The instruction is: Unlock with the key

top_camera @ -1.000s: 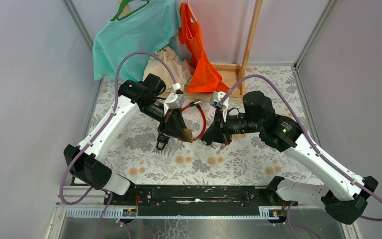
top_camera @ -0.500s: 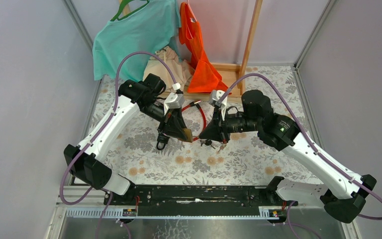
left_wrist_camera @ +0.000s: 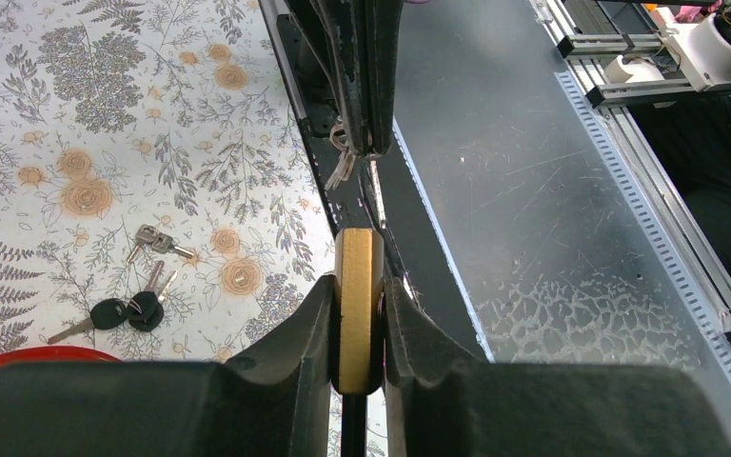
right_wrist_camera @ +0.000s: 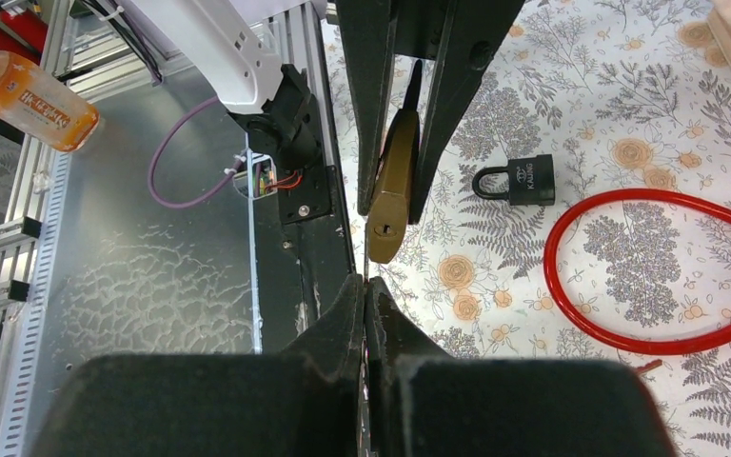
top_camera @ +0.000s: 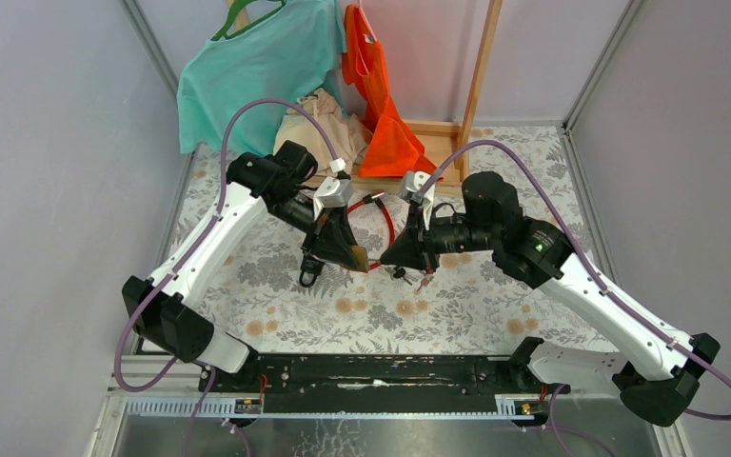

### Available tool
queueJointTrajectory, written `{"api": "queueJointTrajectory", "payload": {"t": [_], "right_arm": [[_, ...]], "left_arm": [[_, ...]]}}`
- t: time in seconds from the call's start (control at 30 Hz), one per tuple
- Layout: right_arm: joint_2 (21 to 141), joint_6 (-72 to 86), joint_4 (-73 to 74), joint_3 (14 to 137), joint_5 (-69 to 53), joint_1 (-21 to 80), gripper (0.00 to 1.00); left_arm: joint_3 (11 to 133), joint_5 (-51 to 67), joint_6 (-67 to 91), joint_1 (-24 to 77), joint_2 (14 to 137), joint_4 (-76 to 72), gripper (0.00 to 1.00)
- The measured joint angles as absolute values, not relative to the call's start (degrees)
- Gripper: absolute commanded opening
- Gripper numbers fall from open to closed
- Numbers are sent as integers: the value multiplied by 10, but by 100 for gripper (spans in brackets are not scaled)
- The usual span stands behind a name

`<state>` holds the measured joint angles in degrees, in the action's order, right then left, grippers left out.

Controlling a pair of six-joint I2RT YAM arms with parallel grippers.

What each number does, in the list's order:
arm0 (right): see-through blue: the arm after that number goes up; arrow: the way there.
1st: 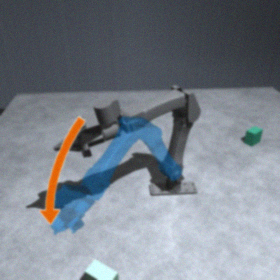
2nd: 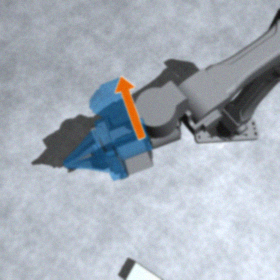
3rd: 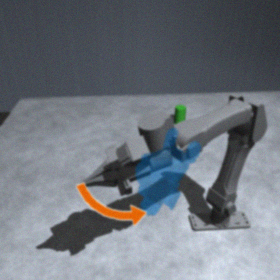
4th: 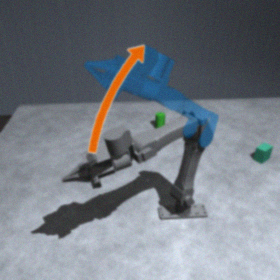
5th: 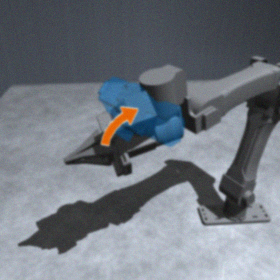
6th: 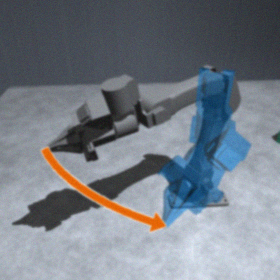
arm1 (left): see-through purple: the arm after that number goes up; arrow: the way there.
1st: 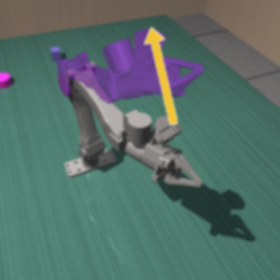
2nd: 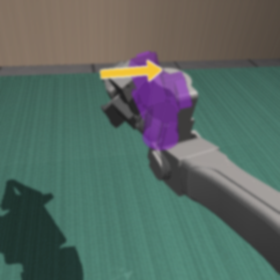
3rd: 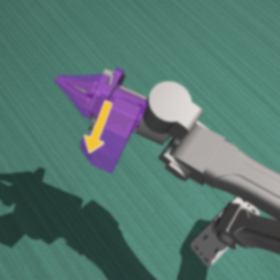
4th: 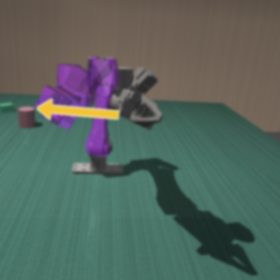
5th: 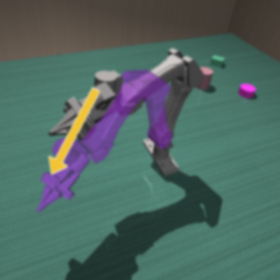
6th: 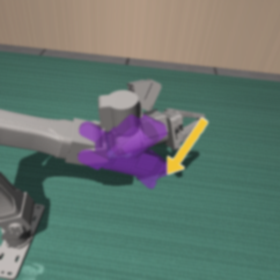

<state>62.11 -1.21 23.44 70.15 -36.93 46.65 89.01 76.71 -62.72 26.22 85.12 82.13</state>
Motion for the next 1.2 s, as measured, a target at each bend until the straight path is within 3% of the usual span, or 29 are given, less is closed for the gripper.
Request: {"api": "queueJointTrajectory", "payload": {"t": [1.2], "right_arm": [[632, -3, 216, 686, -361, 466, 0]], "left_arm": [[890, 771, -627, 262, 851, 822, 0]]}}
